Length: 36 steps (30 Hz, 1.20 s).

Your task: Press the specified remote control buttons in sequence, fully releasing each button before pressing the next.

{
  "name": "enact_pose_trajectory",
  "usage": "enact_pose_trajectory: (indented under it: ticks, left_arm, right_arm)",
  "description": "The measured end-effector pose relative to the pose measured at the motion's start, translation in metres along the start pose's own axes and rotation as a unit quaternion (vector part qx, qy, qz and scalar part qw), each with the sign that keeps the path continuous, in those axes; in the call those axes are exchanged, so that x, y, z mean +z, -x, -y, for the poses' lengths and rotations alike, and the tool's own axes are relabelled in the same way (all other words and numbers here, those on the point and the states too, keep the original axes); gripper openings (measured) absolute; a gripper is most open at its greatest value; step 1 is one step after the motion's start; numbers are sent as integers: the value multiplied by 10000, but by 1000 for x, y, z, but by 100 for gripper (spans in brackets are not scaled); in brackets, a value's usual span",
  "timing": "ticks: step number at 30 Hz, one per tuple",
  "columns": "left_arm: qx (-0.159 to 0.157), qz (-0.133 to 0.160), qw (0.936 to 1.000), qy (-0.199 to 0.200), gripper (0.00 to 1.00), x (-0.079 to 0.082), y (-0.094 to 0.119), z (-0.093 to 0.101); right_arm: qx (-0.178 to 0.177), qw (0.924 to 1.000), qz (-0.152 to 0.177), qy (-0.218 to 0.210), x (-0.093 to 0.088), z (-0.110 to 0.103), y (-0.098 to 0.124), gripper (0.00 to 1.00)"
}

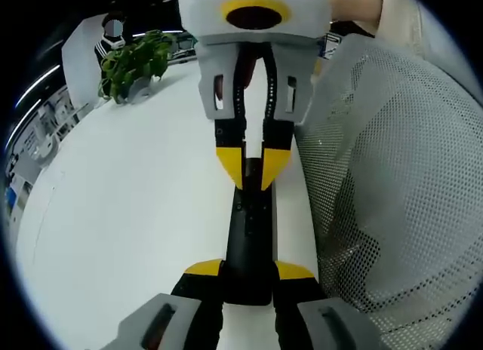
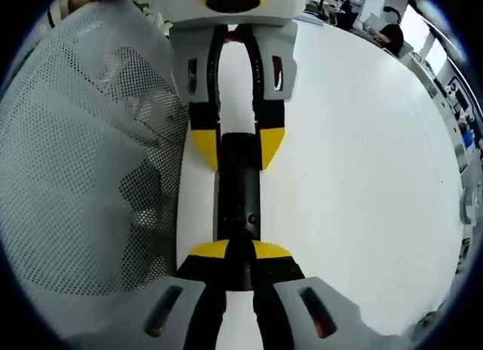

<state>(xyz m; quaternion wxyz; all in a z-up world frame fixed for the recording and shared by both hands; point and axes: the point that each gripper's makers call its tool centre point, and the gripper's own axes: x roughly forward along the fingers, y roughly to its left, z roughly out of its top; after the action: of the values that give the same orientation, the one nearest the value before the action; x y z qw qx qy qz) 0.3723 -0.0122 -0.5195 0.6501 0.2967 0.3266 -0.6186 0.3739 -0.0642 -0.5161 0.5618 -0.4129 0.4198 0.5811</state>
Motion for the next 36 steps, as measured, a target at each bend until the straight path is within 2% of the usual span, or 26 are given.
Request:
enact_pose_trajectory:
  ticks: [3, 5, 7, 13, 15, 19, 30, 36]
  left_arm:
    - [-2, -3, 10000, -1, 24, 0, 0, 0]
    - [-5, 4, 10000, 3, 24, 0, 0, 0]
    - [-6, 10, 10000, 6, 24, 0, 0, 0]
    - [-1, 10, 10000, 5, 24, 0, 0, 0]
    - [2, 5, 10000, 2, 24, 0, 0, 0]
    - [-2, 12, 10000, 5, 24, 0, 0, 0]
    - [-4, 15, 10000, 1, 24, 0, 0, 0]
    - [-6, 16, 10000, 2, 24, 0, 0, 0]
  right_arm:
    - [-4, 9999, -128, 92, 0, -2, 1, 9]
    - [-8, 10000, -78, 24, -1, -2, 2, 9]
    - [-16, 9997, 128, -209, -2, -1, 3, 9]
    - [-176, 9968, 683, -379, -3, -1, 5, 8]
    - [-248, 9950, 784, -560, -3, 0, 5, 8]
    - [-277, 9946, 851, -526, -1, 0, 5, 8]
    - [-220, 9986, 471, -105, 2, 0, 1, 7]
    - [-94, 9997, 202, -88, 2, 1, 0, 7]
